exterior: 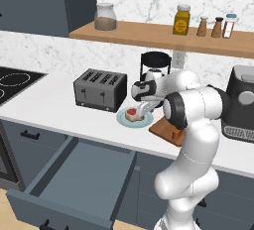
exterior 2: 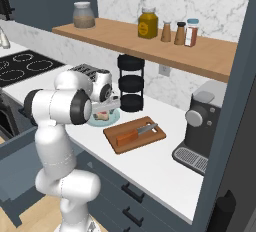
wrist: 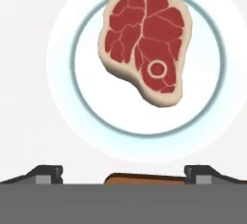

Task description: Pick up the knife from the drawer and place it on the cutting board. Then place the meat from the plate to the cutting board.

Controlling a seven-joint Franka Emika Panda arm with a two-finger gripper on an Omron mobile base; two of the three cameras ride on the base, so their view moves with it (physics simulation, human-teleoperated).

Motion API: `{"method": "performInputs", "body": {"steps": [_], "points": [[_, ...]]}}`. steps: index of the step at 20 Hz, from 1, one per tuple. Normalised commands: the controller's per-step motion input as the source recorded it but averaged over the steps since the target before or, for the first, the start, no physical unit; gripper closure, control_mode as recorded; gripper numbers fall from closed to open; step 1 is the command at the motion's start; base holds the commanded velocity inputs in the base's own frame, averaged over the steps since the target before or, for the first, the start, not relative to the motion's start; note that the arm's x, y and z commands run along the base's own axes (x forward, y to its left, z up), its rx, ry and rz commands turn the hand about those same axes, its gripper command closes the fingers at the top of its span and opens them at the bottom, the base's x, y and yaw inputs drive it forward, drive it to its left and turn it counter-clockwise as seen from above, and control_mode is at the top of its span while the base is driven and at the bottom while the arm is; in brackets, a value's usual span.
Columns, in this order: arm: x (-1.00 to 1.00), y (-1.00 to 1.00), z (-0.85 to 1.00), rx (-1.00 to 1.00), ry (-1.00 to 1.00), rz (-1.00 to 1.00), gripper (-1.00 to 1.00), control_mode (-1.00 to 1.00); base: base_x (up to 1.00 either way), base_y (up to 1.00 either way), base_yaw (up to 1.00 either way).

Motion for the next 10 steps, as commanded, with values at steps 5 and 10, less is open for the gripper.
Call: {"method": "performInputs", "body": {"steps": [5, 10], "points": [[0.22, 0.0, -0.22, 0.0, 0.0, 0.07, -1.0, -1.0, 0.0, 0.0, 0.0], [0.32, 0.01, -0.21, 0.0, 0.0, 0.02, -1.0, -1.0, 0.0, 0.0, 0.0]]}}
